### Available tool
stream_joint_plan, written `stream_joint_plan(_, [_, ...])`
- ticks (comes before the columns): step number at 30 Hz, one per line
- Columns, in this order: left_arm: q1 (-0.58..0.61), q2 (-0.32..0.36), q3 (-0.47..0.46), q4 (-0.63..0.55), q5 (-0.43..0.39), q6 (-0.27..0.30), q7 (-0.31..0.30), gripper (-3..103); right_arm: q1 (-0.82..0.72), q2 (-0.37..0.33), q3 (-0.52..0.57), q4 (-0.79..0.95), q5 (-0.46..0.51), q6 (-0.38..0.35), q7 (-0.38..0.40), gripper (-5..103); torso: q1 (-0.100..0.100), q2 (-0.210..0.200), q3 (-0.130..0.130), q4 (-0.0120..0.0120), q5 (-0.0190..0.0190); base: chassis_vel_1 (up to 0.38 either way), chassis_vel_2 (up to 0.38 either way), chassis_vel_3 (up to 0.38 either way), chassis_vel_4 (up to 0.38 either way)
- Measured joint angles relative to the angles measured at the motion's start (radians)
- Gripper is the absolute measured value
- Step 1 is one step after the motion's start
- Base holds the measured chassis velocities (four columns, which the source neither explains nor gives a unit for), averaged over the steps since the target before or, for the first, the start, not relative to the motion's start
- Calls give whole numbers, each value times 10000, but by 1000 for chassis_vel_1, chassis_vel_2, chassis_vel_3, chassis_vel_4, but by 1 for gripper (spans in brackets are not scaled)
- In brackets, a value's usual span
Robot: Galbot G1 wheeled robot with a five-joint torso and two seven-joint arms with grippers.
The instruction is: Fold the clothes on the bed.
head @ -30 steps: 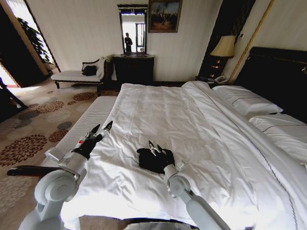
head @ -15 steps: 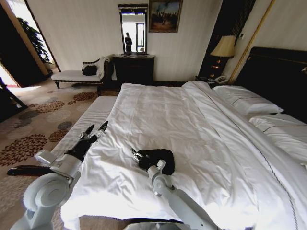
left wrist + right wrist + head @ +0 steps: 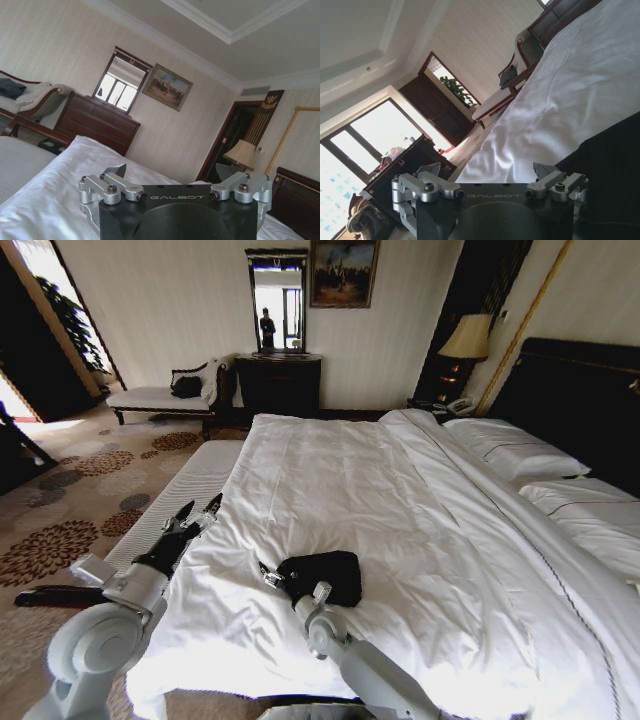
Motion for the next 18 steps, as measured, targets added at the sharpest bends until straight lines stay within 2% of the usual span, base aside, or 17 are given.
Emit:
stream_joint_plan(4, [-134, -28, 141, 95, 38, -12, 10, 100, -458, -666, 464, 1401, 180, 260, -399, 100, 0, 0, 0, -2, 1, 0, 0, 0, 0])
stream_joint_plan(7, [-174, -28, 166, 102, 34, -14, 12, 100, -672, -930, 964, 1994, 486, 252, -316, 100, 0, 0, 0, -2, 1, 0, 0, 0, 0])
stream_joint_plan(9, [-238, 9, 189, 77, -134, -15, -10, 100, -910, -1540, 2047, 2533, 806, 186, -82, 100, -1, 1, 0, -1, 0, 0, 0, 0, 0])
stream_joint_plan(10, [-238, 9, 189, 77, -134, -15, -10, 100, -910, -1540, 2047, 2533, 806, 186, -82, 100, -1, 1, 0, -1, 0, 0, 0, 0, 0])
stream_joint_plan(13, [-443, 115, 269, 159, -241, -13, -128, 100, -1041, -2570, 3768, 2560, 725, 114, 99, 100, -2, 0, 0, -3, 4, 0, 0, 0, 0])
stream_joint_plan(14, [-443, 115, 269, 159, -241, -13, -128, 100, -1041, -2570, 3768, 2560, 725, 114, 99, 100, -2, 0, 0, -3, 4, 0, 0, 0, 0])
stream_joint_plan(15, [-488, 159, 295, 234, -119, 13, -169, 100, -1069, -2783, 4171, 2460, 601, 94, 146, 100, -1, 0, 0, -2, 2, 0, 0, 0, 0])
stream_joint_plan(16, [-546, 276, 361, 453, 382, 146, -304, 100, -1180, -3110, 4980, 2269, 281, -9, 264, 100, 0, 0, 1, -3, 5, 0, 0, 0, 0])
stream_joint_plan(17, [-546, 276, 361, 453, 382, 146, -304, 100, -1180, -3110, 4980, 2269, 281, -9, 264, 100, 0, 0, 1, -3, 5, 0, 0, 0, 0])
stream_joint_plan(18, [-552, 360, 402, 623, 764, 241, -413, 100, -1288, -3272, 5475, 2180, 52, -136, 475, 100, 0, 0, 2, -4, 3, 0, 0, 0, 0])
